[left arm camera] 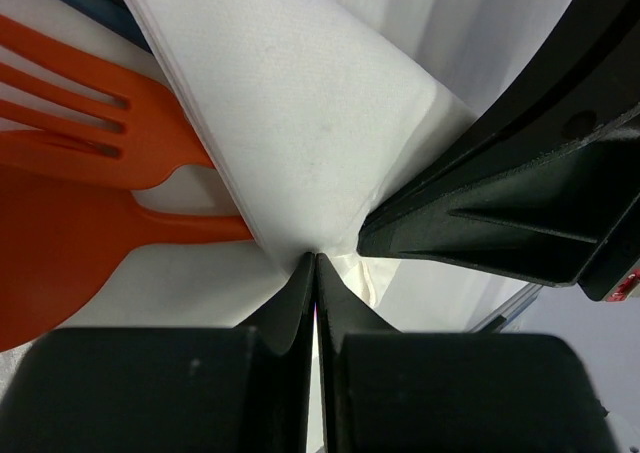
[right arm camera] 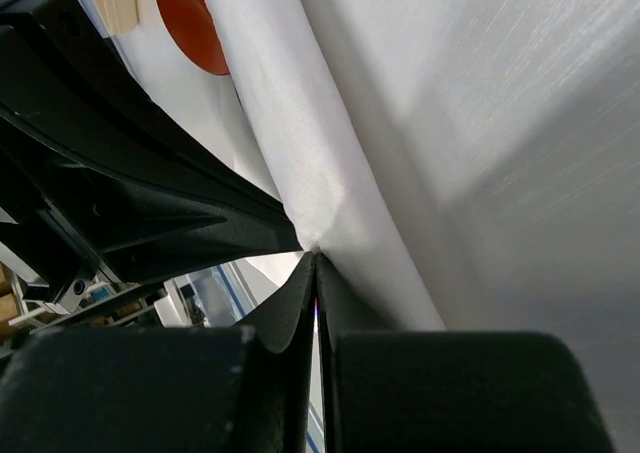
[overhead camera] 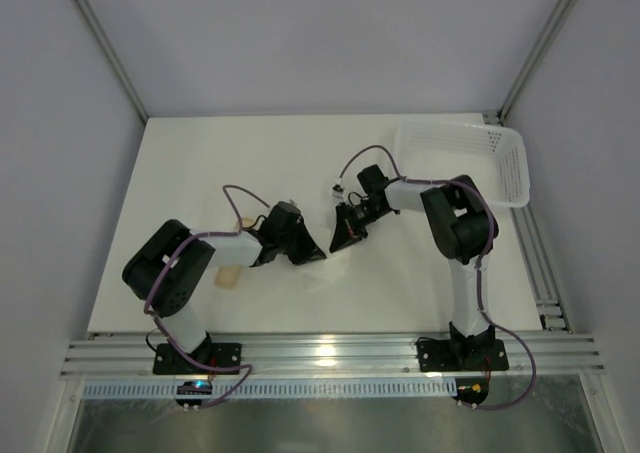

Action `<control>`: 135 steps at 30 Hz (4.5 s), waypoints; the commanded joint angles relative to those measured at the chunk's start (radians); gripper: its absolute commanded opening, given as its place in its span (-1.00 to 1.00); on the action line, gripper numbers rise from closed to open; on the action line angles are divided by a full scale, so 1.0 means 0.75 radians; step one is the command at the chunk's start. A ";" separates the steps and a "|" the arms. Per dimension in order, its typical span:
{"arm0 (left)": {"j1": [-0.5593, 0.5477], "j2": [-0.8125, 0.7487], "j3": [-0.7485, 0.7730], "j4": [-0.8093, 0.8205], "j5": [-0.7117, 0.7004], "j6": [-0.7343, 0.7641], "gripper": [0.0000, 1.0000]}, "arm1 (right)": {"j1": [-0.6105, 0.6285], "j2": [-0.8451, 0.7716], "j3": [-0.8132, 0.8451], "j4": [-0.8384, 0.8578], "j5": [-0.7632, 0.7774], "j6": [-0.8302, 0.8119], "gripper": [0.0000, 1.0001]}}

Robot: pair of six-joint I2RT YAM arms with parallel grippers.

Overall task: Place the utensils on the paper napkin and roll it up
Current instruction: Roll the napkin at the center of the board.

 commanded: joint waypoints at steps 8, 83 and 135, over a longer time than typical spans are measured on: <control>-0.009 -0.002 0.000 -0.132 -0.058 0.028 -1.00 | -0.027 -0.163 0.072 0.021 0.073 -0.001 -0.93; -0.009 -0.008 0.026 -0.158 -0.074 0.035 -1.00 | 0.045 0.142 0.259 0.142 0.010 0.156 -0.93; -0.038 -0.020 0.041 -0.179 -0.103 0.018 -1.00 | 0.120 0.287 0.457 0.134 -0.049 0.240 -0.93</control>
